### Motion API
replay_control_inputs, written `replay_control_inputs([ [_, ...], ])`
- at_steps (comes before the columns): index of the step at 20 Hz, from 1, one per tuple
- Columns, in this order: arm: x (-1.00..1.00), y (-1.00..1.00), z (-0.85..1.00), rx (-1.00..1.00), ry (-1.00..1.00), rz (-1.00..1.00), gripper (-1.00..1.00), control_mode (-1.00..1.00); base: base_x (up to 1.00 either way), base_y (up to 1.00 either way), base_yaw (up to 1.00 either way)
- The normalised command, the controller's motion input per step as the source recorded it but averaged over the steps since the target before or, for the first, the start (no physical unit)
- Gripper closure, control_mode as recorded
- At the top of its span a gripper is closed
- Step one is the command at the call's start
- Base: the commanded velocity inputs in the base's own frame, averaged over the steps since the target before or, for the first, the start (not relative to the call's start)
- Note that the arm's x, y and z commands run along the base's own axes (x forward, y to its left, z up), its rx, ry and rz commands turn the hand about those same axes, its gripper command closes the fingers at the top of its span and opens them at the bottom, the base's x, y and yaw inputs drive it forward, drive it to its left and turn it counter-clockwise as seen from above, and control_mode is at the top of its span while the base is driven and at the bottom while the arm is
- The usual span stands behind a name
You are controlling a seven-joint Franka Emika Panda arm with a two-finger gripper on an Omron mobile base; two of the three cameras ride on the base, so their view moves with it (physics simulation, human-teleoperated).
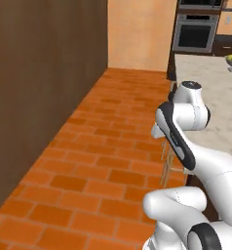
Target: Take a straw from the drawer in front and place it inside the glass cup on the dining counter.
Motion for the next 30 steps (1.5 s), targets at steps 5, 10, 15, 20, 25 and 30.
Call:
replay_control_inputs([
  [5, 0.0, 0.0, 0.0, 0.0, 0.0, 0.0, 1.0, 1.0, 0.44, 0.52, -0.65],
  [10, 0.0, 0.0, 0.0, 0.0, 0.0, 0.0, 1.0, 1.0, 0.36, 0.6, -0.63],
  [15, 0.0, 0.0, 0.0, 0.0, 0.0, 0.0, 1.0, 1.0, 0.38, 0.65, -0.62],
  [20, 0.0, 0.0, 0.0, 0.0, 0.0, 0.0, 1.0, 1.0, 0.47, 0.72, -0.61],
  [25, 0.0, 0.0, 0.0, 0.0, 0.0, 0.0, 1.0, 1.0, 0.47, 0.82, -0.58],
  [30, 0.0, 0.0, 0.0, 0.0, 0.0, 0.0, 1.0, 1.0, 0.43, 0.83, -0.58],
])
